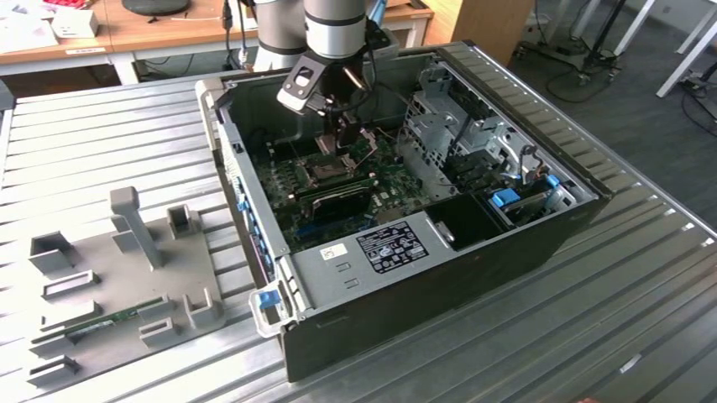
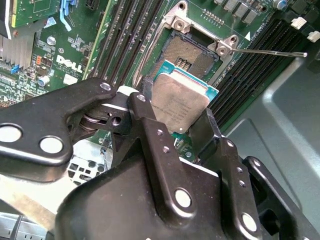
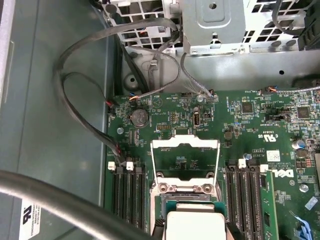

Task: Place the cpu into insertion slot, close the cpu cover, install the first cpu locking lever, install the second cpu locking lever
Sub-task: 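Place the cpu into insertion slot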

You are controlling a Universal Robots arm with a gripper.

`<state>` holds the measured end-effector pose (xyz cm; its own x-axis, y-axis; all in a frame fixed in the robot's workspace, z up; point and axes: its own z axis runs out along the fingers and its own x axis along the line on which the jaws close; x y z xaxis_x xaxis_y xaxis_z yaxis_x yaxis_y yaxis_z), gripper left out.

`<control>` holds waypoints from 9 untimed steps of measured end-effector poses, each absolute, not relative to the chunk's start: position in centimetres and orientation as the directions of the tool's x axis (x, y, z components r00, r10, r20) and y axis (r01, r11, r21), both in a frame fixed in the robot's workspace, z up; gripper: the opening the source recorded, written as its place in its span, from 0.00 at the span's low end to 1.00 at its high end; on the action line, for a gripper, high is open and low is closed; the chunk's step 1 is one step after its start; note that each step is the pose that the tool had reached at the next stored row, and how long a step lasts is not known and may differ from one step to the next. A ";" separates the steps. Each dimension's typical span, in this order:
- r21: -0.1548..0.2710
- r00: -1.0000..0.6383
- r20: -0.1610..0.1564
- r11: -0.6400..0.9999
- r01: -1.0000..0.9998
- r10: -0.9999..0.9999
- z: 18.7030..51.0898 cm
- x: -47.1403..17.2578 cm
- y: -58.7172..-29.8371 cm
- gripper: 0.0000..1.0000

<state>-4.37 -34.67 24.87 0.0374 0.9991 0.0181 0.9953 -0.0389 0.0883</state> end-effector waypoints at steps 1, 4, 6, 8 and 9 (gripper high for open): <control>0.085 0.037 0.020 -0.039 0.996 0.999 24.8 -4.4 -34.7 0.54; 0.077 0.038 0.025 -0.039 0.996 0.999 24.7 -4.4 -34.7 0.54; 0.073 0.038 0.029 -0.040 0.997 0.999 24.7 -4.4 -34.7 0.54; 0.073 0.038 0.030 -0.040 0.997 0.999 24.7 -4.4 -34.7 0.54; 0.072 0.038 0.030 -0.040 0.997 0.999 24.7 -4.4 -34.7 0.54</control>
<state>-4.37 -34.66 24.70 0.0377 0.9988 0.0297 0.9966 -0.0398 0.0724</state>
